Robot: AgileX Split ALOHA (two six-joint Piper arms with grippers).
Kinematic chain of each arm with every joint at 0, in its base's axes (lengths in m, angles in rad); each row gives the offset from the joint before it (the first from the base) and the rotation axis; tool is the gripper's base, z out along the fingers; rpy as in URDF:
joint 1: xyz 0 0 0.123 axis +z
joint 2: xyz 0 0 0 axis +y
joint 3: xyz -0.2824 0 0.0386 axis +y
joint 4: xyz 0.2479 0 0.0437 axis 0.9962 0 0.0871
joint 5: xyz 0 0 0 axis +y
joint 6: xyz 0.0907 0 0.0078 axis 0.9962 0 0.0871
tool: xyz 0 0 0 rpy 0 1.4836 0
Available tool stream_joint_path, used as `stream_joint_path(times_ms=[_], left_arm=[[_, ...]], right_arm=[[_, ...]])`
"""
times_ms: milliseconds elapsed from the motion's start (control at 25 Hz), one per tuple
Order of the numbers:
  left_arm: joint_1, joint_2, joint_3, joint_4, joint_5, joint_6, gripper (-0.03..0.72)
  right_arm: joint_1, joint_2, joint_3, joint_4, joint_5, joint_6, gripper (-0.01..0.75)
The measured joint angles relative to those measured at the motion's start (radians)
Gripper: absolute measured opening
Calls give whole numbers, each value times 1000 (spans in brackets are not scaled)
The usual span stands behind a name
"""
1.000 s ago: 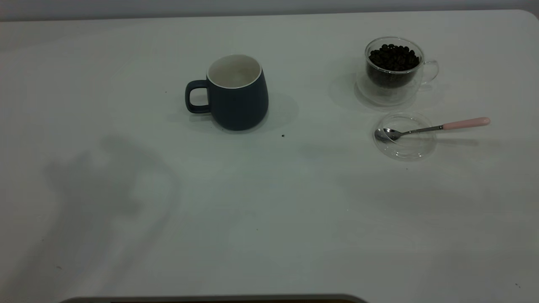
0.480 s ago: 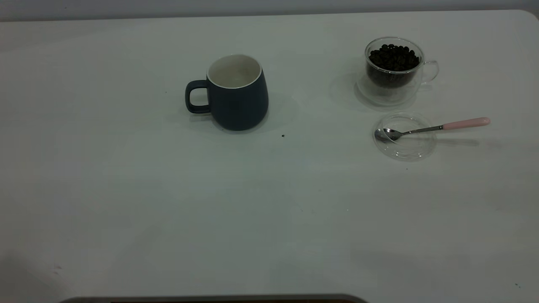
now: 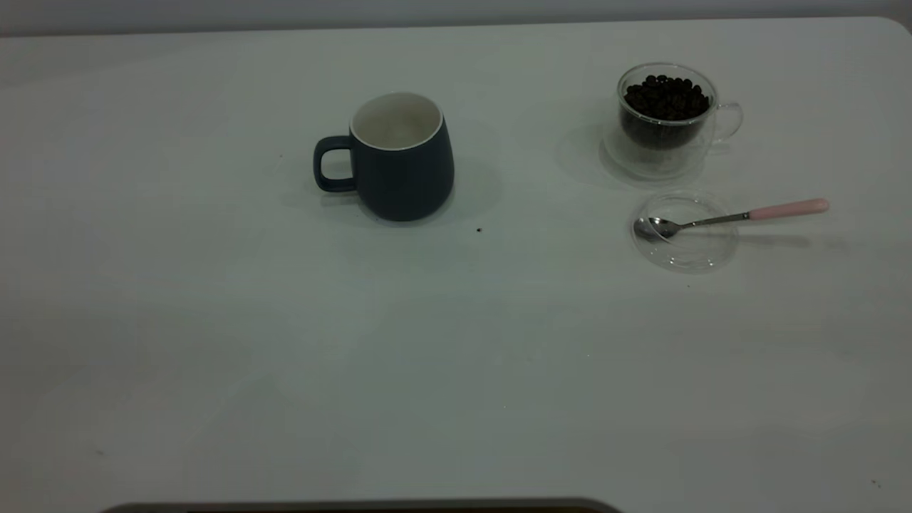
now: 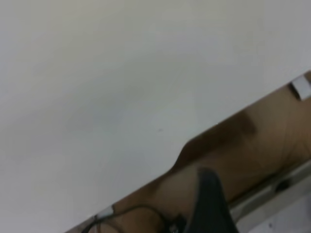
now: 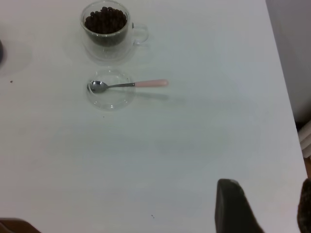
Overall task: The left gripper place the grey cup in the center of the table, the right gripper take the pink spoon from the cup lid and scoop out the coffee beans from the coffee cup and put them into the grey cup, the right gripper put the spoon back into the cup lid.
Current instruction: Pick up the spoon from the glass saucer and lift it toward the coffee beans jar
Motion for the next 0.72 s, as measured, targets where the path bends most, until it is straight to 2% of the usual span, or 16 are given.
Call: stream_joint_path(times_ms=[360,720], left_arm=[[0,-144,50,-24,-2,-20,585],[15,-160,50,-25,-1,-19,585]], right_arm=[[0,0,0,0,0,0,357],[0,0,0,0,0,0,357]])
